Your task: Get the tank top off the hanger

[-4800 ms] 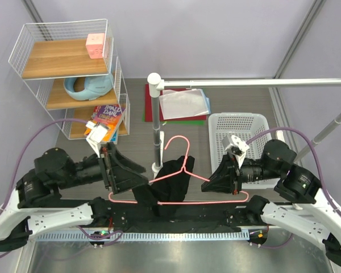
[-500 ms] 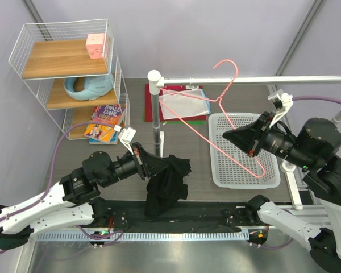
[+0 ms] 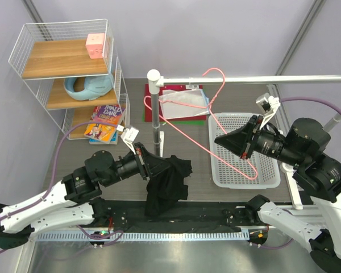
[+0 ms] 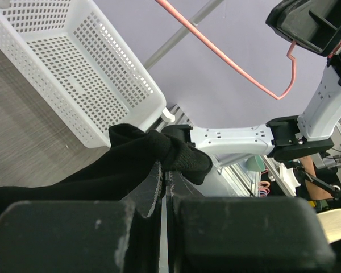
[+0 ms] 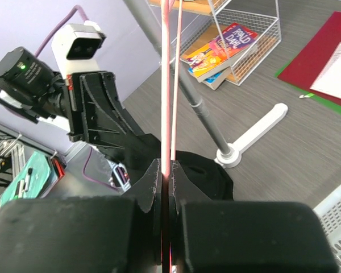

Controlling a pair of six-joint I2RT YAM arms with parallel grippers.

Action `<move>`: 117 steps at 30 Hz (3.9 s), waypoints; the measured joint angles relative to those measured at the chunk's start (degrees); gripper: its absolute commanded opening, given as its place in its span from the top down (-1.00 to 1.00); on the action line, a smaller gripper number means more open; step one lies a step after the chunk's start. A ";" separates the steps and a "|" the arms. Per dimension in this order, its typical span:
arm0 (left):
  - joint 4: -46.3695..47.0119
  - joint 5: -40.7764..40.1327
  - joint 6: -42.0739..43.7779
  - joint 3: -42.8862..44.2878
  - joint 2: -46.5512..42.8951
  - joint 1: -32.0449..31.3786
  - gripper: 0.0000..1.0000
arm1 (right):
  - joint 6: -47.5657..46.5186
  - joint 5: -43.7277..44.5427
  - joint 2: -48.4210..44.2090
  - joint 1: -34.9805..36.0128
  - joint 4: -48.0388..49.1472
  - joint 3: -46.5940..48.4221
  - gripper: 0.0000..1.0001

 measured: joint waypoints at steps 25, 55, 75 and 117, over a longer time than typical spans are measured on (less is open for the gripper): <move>3.28 2.69 -1.95 0.00 3.48 0.00 0.99 | 8.98 -7.34 -1.95 0.00 15.52 -13.92 -0.14; 11.52 9.07 -7.58 -2.86 1.44 0.00 0.99 | 2.03 -12.72 -28.89 0.00 17.25 -40.17 -0.99; 11.65 1.16 -10.43 -3.41 6.97 0.00 0.99 | 13.38 -8.57 -6.95 23.56 59.52 -61.44 -0.99; 6.62 -2.67 -10.75 -8.20 -3.82 0.00 -0.41 | 19.52 22.36 -2.23 21.90 70.73 -66.20 0.98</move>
